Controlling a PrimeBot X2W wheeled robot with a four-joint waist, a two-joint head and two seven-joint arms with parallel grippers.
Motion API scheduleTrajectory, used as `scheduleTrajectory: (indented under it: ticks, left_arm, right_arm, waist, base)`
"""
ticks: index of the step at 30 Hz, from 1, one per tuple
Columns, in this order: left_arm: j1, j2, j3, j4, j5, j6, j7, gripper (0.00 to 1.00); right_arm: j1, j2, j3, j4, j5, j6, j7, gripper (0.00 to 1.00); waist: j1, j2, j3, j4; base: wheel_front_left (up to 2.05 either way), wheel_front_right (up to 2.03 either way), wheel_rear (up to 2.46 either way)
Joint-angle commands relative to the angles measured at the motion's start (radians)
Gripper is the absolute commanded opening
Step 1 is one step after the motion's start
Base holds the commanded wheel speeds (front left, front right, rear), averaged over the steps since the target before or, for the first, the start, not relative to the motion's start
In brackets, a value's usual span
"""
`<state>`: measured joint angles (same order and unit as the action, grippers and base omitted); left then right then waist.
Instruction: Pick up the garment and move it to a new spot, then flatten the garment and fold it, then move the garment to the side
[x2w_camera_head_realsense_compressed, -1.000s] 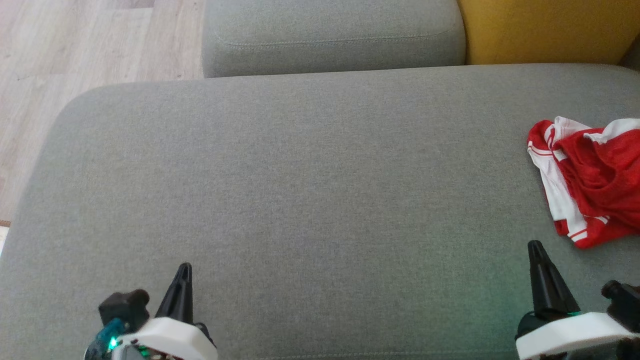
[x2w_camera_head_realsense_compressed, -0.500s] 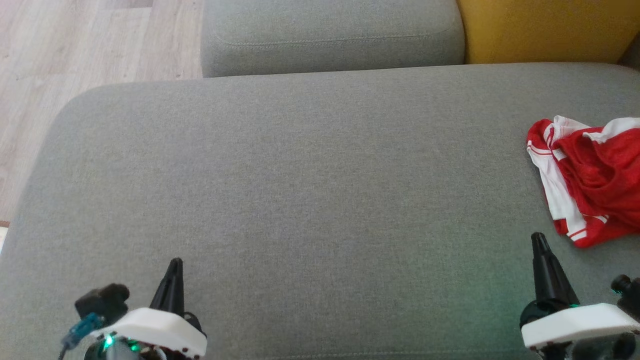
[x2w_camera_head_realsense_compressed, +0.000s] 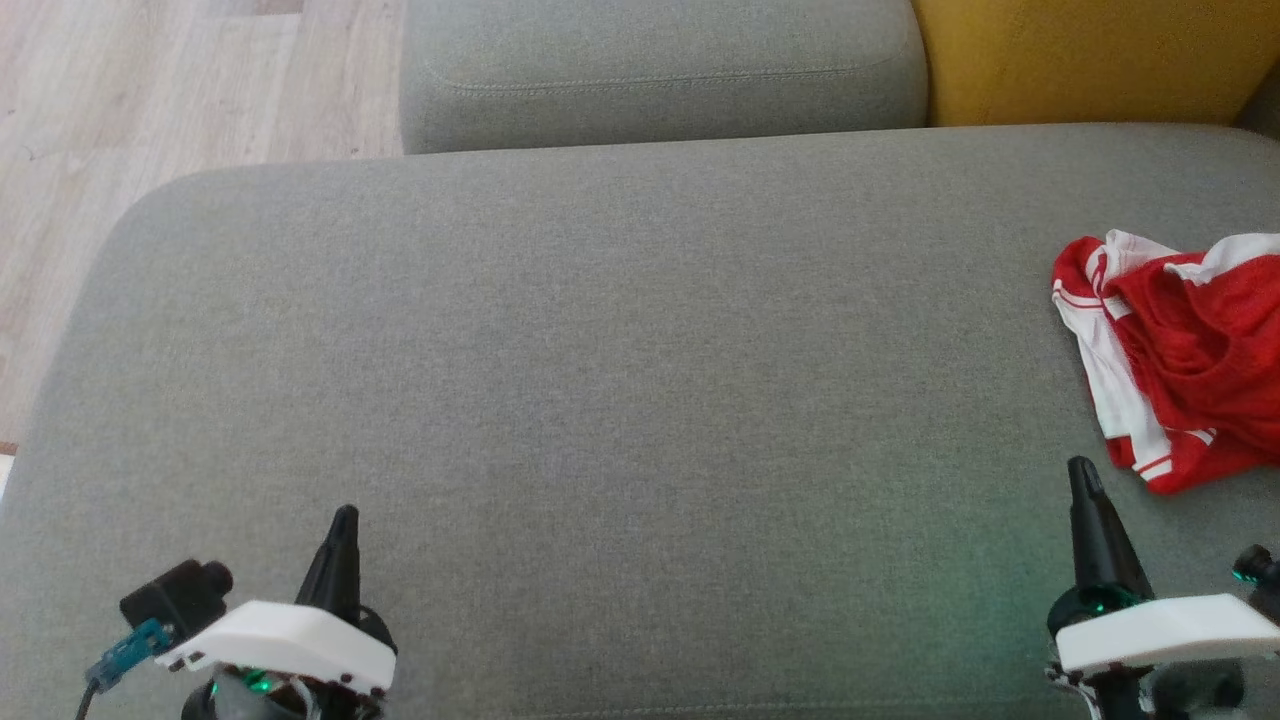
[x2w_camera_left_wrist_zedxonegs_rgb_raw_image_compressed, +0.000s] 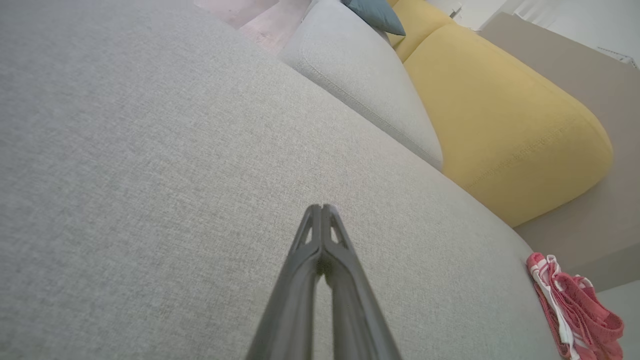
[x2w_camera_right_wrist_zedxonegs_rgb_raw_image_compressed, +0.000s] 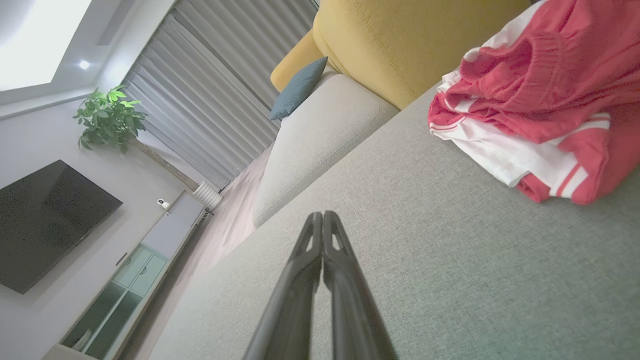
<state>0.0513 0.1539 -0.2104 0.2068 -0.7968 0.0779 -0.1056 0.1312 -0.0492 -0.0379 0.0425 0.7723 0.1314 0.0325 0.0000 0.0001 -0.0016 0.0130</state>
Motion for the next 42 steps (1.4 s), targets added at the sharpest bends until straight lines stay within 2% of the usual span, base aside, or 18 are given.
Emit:
scheduleTrajectory:
  ticks: [1, 42]
  left_arm:
    - [-0.059, 0.005, 0.036, -0.024, -0.032, -0.011, 0.008, 0.0]
    - [-0.114, -0.04, 0.176, 0.01, -0.493, -0.123, 0.109, 0.0]
  right_arm:
    - [-0.051, -0.025, 0.004, -0.024, 0.036, 0.0, 0.001, 0.0]
    - [-0.155, -0.031, -0.015, 0.102, 0.511, -0.001, 0.025, 0.0]
  waist:
    - [0.0, -0.0001, 0.0, 0.0]
    - [0.0, -0.0001, 0.003, -0.007]
  base:
    - [0.0, 0.0, 0.0]
    - [0.0, 0.0, 0.0]
